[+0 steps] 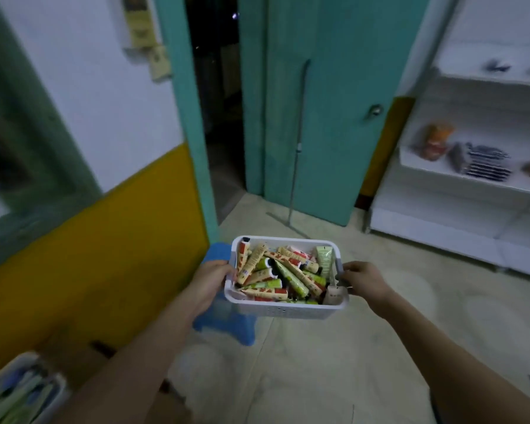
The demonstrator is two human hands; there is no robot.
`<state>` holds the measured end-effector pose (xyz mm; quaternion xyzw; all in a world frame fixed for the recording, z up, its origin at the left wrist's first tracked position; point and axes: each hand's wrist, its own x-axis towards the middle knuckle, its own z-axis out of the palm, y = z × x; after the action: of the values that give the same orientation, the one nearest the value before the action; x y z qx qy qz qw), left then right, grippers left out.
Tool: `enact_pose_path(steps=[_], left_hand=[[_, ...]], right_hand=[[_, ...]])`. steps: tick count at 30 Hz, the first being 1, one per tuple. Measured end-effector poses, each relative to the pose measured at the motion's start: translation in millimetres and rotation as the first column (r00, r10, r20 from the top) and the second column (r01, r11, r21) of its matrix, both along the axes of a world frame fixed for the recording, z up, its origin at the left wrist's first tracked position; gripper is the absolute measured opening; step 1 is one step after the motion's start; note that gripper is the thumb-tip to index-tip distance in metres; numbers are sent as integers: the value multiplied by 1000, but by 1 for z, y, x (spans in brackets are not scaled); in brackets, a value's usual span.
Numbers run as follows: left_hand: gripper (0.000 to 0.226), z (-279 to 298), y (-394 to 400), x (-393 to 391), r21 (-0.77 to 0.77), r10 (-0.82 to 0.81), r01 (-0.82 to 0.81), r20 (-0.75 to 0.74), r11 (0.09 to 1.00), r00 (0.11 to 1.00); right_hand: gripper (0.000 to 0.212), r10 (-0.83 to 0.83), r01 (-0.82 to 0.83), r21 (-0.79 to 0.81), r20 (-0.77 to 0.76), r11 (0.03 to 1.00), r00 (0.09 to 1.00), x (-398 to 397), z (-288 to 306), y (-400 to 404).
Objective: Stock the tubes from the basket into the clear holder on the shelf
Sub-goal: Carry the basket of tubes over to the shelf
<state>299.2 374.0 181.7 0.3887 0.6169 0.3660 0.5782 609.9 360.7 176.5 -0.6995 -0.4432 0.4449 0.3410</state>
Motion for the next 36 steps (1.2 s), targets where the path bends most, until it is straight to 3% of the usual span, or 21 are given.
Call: enact_pose_path(steps=[4, 15, 22, 29, 36], left_hand=[[14, 16, 65, 102, 35, -74, 73, 6, 997, 997], [20, 47, 206, 355, 78, -332, 325, 124, 943, 935], [18, 54, 288, 503, 78, -465, 459, 127, 885, 876], [15, 26, 399, 651, 44, -600, 603, 172, 797, 781], [14, 18, 515, 796, 19, -720, 729, 177, 684, 671]], right_hand=[[16, -109, 110, 41, -30, 993, 994, 98, 13, 33], [20, -383, 388, 53, -88, 920, 920, 336, 55, 89], [19, -580, 587, 35, -111, 809, 807, 449, 53, 120], [19, -719, 723, 23, -91, 690, 689, 555, 37, 184], [14, -844, 847, -34, -113, 530, 524, 646, 42, 259]])
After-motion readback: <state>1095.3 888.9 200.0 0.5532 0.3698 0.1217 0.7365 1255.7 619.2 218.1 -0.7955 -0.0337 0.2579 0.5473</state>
